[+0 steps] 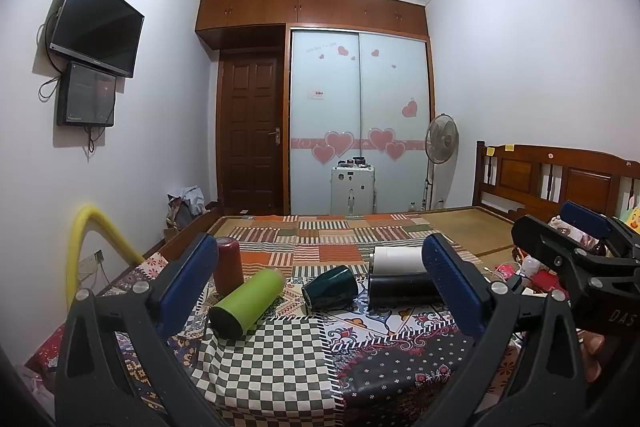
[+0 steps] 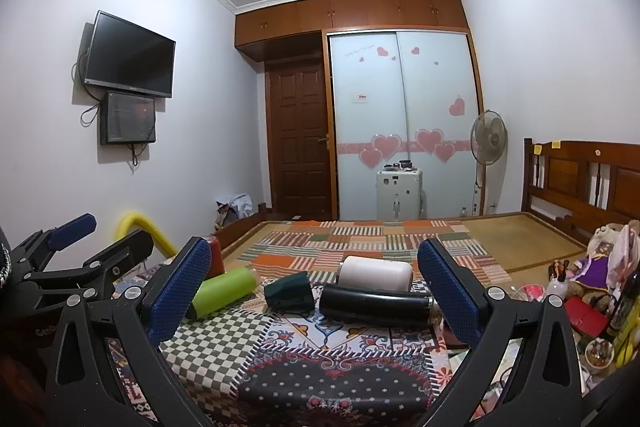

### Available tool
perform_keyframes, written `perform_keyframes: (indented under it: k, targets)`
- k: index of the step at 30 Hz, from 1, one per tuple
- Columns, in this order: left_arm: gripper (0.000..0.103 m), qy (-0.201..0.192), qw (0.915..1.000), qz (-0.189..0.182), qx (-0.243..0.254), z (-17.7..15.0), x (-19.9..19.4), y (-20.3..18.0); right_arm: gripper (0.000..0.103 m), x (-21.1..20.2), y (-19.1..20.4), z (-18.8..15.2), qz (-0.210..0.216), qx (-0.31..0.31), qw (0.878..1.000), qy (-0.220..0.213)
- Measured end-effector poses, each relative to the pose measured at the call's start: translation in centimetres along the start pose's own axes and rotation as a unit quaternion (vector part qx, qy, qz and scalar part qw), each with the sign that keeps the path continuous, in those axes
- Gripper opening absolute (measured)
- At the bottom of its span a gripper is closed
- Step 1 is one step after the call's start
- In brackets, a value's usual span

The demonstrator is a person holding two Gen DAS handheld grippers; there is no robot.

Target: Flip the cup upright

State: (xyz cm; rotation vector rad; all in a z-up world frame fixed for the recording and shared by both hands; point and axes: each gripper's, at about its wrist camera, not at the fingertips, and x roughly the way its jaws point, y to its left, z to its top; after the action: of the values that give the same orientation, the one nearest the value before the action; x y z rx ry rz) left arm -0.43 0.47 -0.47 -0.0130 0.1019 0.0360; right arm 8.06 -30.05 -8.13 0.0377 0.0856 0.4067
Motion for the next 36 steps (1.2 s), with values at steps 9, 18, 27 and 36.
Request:
perform_keyframes:
  k: [9, 18, 27, 36]
  targets:
    - [0.103, -0.001, 1.0000, 0.001, 0.001, -0.09, -0.09, 0.09, 0.103, 0.08, 0.27, 0.00, 0.002, 0.001, 1.000, 0.001]
    - [0.103, -0.002, 1.0000, 0.002, 0.001, -0.17, -0.16, 0.04, 0.103, 0.16, 0.30, -0.03, 0.002, 0.001, 1.000, 0.002]
    - [0.103, -0.003, 1.0000, 0.002, -0.001, -0.12, -0.14, 0.15, 0.103, 0.23, 0.26, -0.07, 0.002, 0.001, 1.000, 0.002]
    - [0.103, -0.003, 1.0000, 0.004, -0.001, -0.20, -0.02, 0.22, 0.103, 0.57, 0.43, -0.20, 0.004, 0.000, 1.000, 0.003]
